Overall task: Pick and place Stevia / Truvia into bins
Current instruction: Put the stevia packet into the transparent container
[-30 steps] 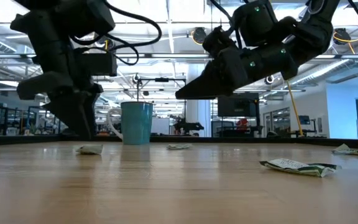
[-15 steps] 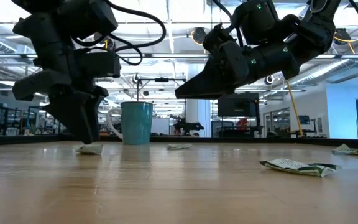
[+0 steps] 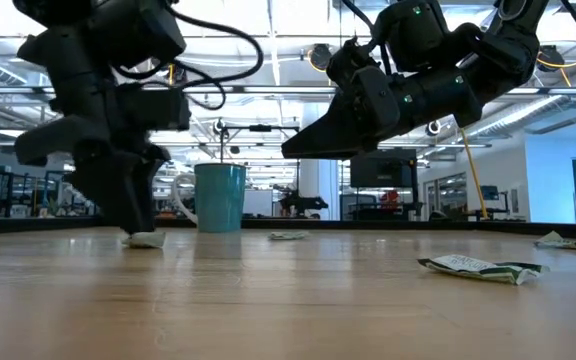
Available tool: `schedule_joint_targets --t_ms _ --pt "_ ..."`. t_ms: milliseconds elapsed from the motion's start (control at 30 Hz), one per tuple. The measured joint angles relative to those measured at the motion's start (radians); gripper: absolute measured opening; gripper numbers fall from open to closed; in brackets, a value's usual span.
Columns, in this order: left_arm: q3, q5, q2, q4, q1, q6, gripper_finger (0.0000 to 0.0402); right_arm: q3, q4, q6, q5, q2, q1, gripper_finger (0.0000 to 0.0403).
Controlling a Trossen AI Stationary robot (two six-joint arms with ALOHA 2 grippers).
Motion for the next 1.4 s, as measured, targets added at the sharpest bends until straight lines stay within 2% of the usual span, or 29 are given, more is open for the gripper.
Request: schedule_joint_targets --t_ms 333,567,733,967,1100,1233,1400 --pt "-0.02 -0.004 0.001 0.038 0.012 -0.002 0.0138 0.0 0.0 -0.001 0.0 0.0 0.0 0.0116" --pt "-0.017 0.026 0.06 0.084 0.033 -0.003 0.0122 0.0 0.0 -0.001 0.0 0.0 0.0 0.0116" --pt "-0.016 0.041 0.083 0.1 0.034 0.022 0.0089 0.0 -0.009 0.028 0.0 0.0 -0.003 0.0116" --pt "-0.018 0.047 0.073 0.101 0.033 0.057 0.0009 0.0 -0.059 0.051 -0.003 0.0 0.0 0.0116" --pt "-0.016 0.045 0.047 0.095 0.03 0.078 0.0012 0.0 -0.063 0.051 -0.003 0.001 0.0 0.0116" --pt "-0.006 0.045 -0.035 -0.003 0.007 0.079 0.0004 0.0 -0.067 0.051 -0.003 0.001 0.0 0.0116" --pt "0.02 0.058 -0.195 -0.175 -0.068 -0.039 0.0004 -0.001 -0.09 0.05 -0.004 0.001 0.0 0.0116"
